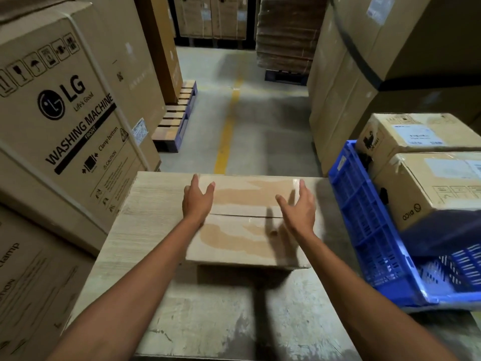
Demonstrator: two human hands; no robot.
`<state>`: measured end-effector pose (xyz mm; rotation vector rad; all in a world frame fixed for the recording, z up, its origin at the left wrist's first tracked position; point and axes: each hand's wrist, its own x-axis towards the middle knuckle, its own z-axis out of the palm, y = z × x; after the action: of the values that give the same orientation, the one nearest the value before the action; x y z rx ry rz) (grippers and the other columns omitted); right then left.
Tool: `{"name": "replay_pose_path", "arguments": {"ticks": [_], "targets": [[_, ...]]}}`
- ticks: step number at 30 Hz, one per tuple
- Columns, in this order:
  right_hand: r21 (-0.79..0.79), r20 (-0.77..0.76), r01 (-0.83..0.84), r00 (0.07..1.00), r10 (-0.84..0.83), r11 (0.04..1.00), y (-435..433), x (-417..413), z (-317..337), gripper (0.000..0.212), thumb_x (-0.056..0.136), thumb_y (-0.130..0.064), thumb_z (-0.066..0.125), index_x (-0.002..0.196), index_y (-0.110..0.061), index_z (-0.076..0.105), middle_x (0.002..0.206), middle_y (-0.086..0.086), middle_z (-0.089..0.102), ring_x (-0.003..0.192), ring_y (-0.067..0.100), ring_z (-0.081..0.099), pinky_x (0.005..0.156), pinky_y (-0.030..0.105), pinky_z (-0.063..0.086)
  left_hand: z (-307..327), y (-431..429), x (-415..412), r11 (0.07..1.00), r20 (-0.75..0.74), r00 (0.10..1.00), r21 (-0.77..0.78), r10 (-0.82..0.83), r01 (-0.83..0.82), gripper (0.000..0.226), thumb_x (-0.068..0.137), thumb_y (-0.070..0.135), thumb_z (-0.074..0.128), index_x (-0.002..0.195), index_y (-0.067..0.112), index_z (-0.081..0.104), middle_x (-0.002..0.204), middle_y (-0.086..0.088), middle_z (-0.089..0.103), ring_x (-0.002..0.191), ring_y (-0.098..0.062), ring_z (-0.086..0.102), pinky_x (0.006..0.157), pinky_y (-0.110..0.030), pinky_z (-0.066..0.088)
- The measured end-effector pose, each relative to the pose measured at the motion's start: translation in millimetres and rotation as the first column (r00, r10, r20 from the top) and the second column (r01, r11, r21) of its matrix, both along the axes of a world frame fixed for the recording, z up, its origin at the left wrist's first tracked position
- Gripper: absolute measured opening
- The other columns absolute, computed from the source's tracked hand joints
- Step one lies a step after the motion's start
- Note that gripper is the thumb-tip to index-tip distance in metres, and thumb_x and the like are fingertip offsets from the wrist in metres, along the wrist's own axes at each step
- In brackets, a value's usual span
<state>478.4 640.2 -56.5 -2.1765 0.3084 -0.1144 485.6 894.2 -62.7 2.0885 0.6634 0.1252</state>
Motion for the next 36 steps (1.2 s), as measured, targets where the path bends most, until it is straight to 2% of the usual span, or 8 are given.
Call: {"name": "replay_pose_path", "arguments": {"ticks": [3, 8, 15, 26, 28, 31, 34, 36], "targets": [[-0.027, 0.025, 0.092, 0.996, -0.091, 0.995, 3.9, 1.2, 28.1, 0.084, 0.092, -0.057, 0.061, 0.16, -0.034, 0.016, 0.148, 0.014, 0.034, 0.135, 0.034, 0.034, 0.108, 0.046, 0.036, 17.4, -0.7, -8.3, 0.999, 0.082, 0.995, -0.017, 0.05, -0.048, 0.063, 0.099, 0.056, 0.046, 0.153, 0.025, 0.037, 0.153, -0.009, 0.04, 0.14, -0.029, 0.038, 0.109, -0.038, 0.033], [0.043, 0.056, 0.15, 0.987, -0.153, 0.988, 9.8, -12.7, 51.3, 0.048, 0.092, -0.057, 0.06, 0.133, -0.032, 0.051, 0.127, 0.005, 0.033, 0.125, 0.029, 0.04, 0.102, 0.044, 0.045, 31.3, 3.2, -31.8, 0.989, 0.253, 0.957, -0.084, 0.143, -0.126, 0.043, 0.095, 0.058, 0.053, 0.12, 0.023, 0.056, 0.119, -0.008, 0.054, 0.095, -0.019, 0.053, 0.081, -0.032, 0.041], [0.166, 0.14, 0.278, 0.943, -0.301, 0.946, 16.6, -50.3, 26.8, 0.034, 0.089, -0.051, 0.066, 0.104, -0.028, 0.047, 0.119, 0.004, 0.038, 0.111, 0.031, 0.053, 0.097, 0.049, 0.05, 9.5, 12.2, -81.6, 0.991, 0.479, 0.869, -0.111, 0.123, -0.079, 0.039, 0.087, 0.05, 0.067, 0.111, 0.022, 0.054, 0.11, -0.006, 0.058, 0.097, -0.024, 0.057, 0.075, -0.029, 0.048], [0.156, 0.169, 0.288, 0.935, -0.313, 0.945, 21.3, -93.4, 9.6, 0.035, 0.084, -0.031, 0.075, 0.096, -0.012, 0.049, 0.115, 0.01, 0.044, 0.093, 0.024, 0.052, 0.085, 0.034, 0.045, -13.4, 28.3, -124.9, 1.0, 0.496, 0.868, -0.013, -0.018, 0.028, 0.037, 0.086, 0.039, 0.064, 0.119, 0.022, 0.06, 0.115, -0.002, 0.051, 0.099, -0.012, 0.057, 0.081, -0.038, 0.056], [0.03, 0.248, 0.276, 0.929, -0.275, 0.961, 25.9, -95.7, 5.6, 0.027, 0.082, -0.033, 0.07, 0.093, -0.014, 0.054, 0.118, 0.011, 0.044, 0.107, 0.032, 0.052, 0.105, 0.044, 0.043, -13.6, 28.9, -128.5, 0.989, 0.488, 0.866, 0.14, -0.105, 0.041, 0.03, 0.089, 0.029, 0.067, 0.115, 0.016, 0.064, 0.115, -0.003, 0.047, 0.103, -0.019, 0.055, 0.085, -0.043, 0.056], [-0.312, 0.358, 0.173, 0.932, -0.053, 0.934, 40.1, -95.5, 3.7, 0.016, 0.079, -0.023, 0.069, 0.093, -0.015, 0.064, 0.133, 0.014, 0.05, 0.129, 0.031, 0.045, 0.121, 0.053, 0.009, -13.2, 26.9, -132.0, 0.865, 0.502, 0.801, 0.501, -0.328, 0.04, 0.014, 0.086, 0.004, 0.069, 0.099, 0.005, 0.071, 0.116, -0.013, 0.052, 0.11, -0.028, 0.051, 0.089, -0.04, 0.054], [-0.326, 0.447, -0.103, 0.859, 0.249, 0.94, 62.3, -97.3, 5.1, 0.012, 0.079, -0.012, 0.073, 0.09, -0.011, 0.068, 0.117, 0.012, 0.061, 0.107, 0.029, 0.058, 0.095, 0.049, 0.052, -11.3, 22.7, -131.9, 0.753, 0.491, 0.704, 0.651, -0.512, 0.094, 0.011, 0.085, 0.004, 0.065, 0.094, 0.003, 0.072, 0.105, -0.014, 0.06, 0.099, -0.03, 0.057, 0.083, -0.044, 0.053], [-0.388, 0.421, -0.253, 0.806, 0.415, 0.886, 80.0, -97.1, 6.0, 0.015, 0.085, -0.017, 0.072, 0.098, -0.008, 0.069, 0.109, 0.011, 0.062, 0.097, 0.029, 0.061, 0.078, 0.043, 0.055, -9.1, 17.5, -130.5, 0.715, 0.46, 0.677, 0.684, -0.574, 0.142, 0.018, 0.088, 0.013, 0.059, 0.097, 0.003, 0.072, 0.105, -0.014, 0.062, 0.099, -0.031, 0.059, 0.086, -0.043, 0.053]]}}
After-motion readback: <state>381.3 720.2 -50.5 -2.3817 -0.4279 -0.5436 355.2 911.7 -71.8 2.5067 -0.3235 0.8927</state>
